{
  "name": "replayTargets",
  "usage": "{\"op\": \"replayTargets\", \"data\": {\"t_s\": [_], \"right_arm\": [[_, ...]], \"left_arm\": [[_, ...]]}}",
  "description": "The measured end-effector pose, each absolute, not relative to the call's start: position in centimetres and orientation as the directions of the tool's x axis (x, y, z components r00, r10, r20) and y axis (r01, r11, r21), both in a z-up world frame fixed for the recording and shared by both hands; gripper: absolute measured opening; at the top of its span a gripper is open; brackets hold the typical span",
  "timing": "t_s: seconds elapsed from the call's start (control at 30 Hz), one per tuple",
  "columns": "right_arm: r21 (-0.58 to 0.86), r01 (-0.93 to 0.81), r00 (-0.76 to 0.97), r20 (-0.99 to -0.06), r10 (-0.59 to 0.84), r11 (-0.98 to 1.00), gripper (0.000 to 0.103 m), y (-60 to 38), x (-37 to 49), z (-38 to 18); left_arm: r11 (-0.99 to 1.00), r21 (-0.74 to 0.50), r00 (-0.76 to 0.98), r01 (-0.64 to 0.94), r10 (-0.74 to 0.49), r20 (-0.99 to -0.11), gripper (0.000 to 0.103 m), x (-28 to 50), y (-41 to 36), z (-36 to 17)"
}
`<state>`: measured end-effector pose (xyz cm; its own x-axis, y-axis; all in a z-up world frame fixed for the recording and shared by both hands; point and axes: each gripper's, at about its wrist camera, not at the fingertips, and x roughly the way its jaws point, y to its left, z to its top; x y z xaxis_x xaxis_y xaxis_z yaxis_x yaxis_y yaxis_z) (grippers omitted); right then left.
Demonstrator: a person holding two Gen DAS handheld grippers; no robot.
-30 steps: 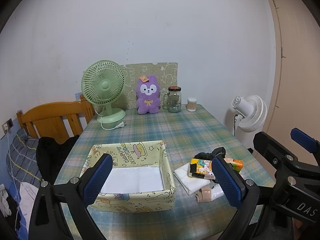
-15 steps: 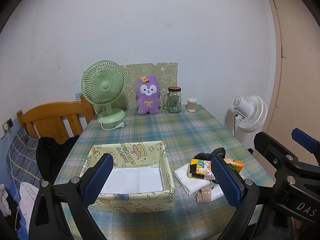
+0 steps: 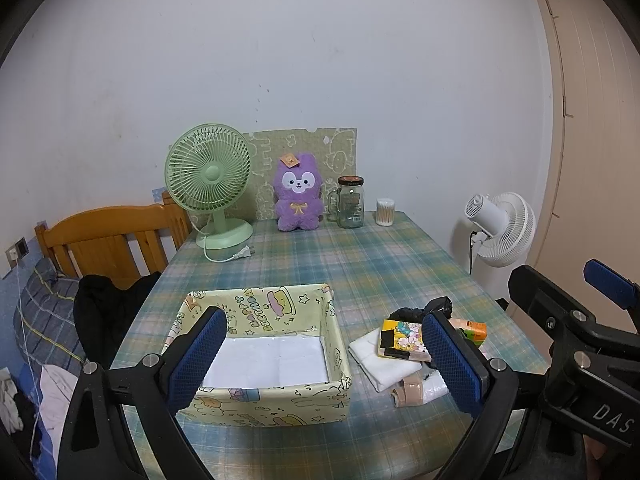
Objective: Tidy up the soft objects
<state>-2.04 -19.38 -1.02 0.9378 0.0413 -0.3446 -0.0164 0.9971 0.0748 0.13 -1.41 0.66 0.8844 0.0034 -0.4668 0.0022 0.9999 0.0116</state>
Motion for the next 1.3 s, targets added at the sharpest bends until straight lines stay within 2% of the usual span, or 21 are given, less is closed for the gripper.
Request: {"op": "replayTargets", "data": {"t_s": [1.3], "right_arm": [[0.062,-0.006,0.944,-0.33,0.026,0.998,0.102,-19.78,-2.05,-0.64]], "left_arm": [[1.0,0.011,0.891,-0.006,0.011,-0.455,0.097,0.29,-1.53,1.11]]}}
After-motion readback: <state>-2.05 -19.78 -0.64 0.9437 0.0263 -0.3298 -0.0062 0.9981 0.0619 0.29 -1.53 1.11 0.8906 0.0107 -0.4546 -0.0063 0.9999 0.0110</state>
